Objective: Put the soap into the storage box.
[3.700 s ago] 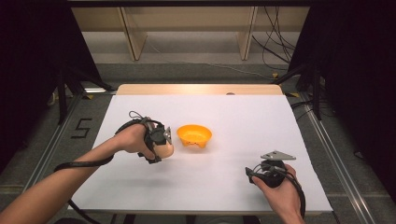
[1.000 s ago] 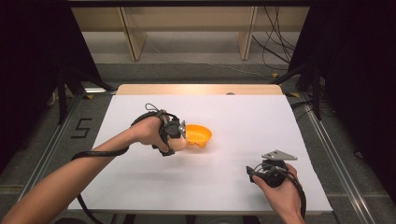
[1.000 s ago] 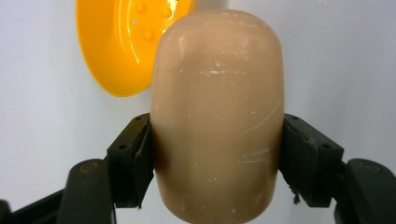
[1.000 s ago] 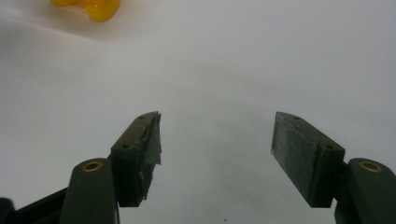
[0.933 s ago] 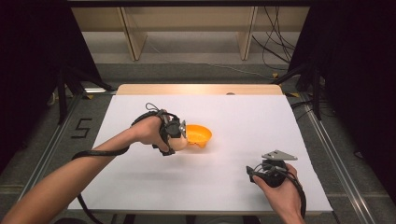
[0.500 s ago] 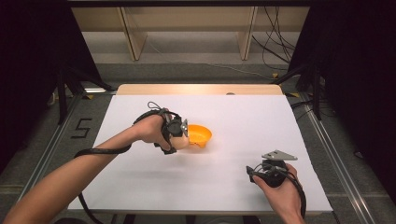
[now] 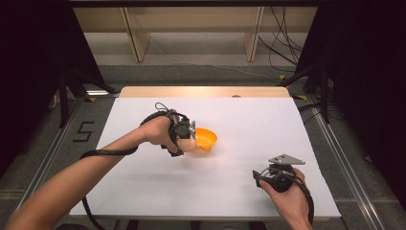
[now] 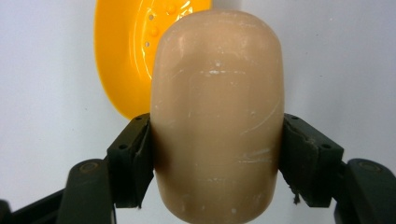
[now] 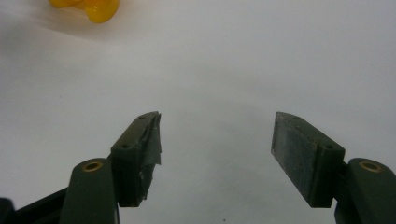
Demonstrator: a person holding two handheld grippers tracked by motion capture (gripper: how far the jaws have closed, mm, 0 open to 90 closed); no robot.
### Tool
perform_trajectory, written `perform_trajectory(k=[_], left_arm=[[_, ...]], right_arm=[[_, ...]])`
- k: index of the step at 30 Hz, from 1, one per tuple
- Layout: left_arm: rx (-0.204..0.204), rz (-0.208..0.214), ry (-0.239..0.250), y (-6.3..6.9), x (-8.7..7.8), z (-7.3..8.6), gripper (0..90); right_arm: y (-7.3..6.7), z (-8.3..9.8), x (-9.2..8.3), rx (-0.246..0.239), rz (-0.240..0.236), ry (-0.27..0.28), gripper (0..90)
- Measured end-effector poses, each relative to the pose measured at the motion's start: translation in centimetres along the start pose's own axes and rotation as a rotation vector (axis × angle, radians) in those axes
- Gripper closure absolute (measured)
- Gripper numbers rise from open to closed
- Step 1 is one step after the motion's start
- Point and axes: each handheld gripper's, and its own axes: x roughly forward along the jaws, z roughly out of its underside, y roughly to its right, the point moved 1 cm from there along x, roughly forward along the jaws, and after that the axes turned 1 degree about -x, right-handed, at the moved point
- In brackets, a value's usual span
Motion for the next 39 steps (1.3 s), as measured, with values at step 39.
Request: perform_trajectory(k=[39], left_arm=[[0.039,-0.015,0.018,-1.3,-0.1,-2.0,32.4]], right_arm=[[0.0,0.0,0.1,-0.002,0.008,0.029,33.8]])
